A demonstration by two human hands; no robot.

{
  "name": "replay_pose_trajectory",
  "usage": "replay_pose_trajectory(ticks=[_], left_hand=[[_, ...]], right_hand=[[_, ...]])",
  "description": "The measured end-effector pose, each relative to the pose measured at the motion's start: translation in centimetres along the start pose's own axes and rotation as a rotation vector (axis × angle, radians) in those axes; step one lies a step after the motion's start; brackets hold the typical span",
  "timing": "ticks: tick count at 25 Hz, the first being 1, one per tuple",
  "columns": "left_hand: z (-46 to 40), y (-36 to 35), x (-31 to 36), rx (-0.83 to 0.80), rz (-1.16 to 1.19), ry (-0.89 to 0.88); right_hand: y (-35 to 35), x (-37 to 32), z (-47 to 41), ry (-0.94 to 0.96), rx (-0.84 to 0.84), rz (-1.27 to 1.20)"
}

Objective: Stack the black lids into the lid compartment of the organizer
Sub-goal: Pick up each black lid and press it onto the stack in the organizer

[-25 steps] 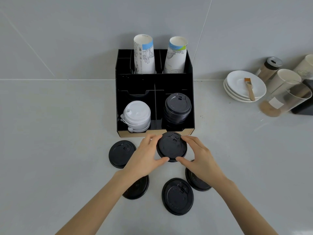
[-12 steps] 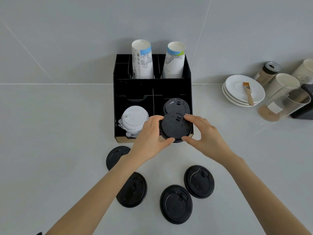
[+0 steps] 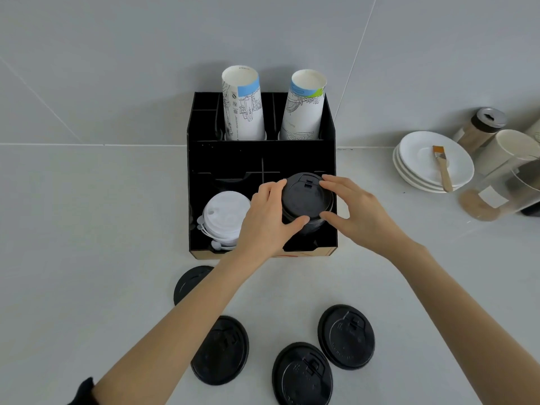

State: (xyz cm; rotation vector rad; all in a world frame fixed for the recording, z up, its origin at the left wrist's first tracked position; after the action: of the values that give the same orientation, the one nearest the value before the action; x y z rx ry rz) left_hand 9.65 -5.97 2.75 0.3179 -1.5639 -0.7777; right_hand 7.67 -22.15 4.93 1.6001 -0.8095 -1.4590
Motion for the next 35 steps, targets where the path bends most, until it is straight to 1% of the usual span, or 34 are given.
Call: replay_pose_trajectory(ticks=[8, 13, 17, 20, 25, 28, 31, 35], left_hand=[[-1.0, -1.4, -0.7, -0.02, -0.055, 0.025], [-1.5, -1.5, -0.9, -0.049, -0.086, 0.023], [-1.7, -1.3, -0.9, -0.082, -0.142, 0.009], [-1.8, -1.2, -0.8, -0.108, -0.175, -0.002], [-1.1, -1.0, -0.7, -0.112, -0.158, -0.01], [-0.2, -0.7, -0.6, -0.089, -0.139, -0.01], [1.3, -0.5, -0.2, -0.066, -0.086, -0.046], [3.4, -0.7, -0.1, -0.123, -0.037, -0.088]], right_hand=[[-1.3, 0.9, -0.7, -0.042, -0.065, 0.037], [-1.3, 0.5, -0.9, -0.066, -0.075, 0.073], [-1.7, 0.2, -0.7, -0.079, -0.083, 0.163], [-1.9, -0.1, -0.6, -0.102, -0.069, 0.165], [-2.0, -0.1, 0.1, -0.118, -0.033, 0.117], [-2.0, 0.0, 1.4, -0.135, -0.012, 0.079], [-2.0, 0.2, 3.3, -0.16, -0.011, 0.054], [-2.2, 0.6, 6.4, -0.2, -0.018, 0.026]])
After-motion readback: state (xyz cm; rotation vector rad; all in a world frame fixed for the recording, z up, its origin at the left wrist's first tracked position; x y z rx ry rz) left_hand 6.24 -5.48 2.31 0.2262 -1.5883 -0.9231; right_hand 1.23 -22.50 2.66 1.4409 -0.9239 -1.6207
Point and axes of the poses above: each hand's wrist, its own z-axis away from the middle knuckle, its own y-axis out of the back of the hand, x = y × z, the point moved 1 cm from there along -z, towards the middle knuckle, and after that the axes turned 6 degrees about z, right-handed, at the moved point
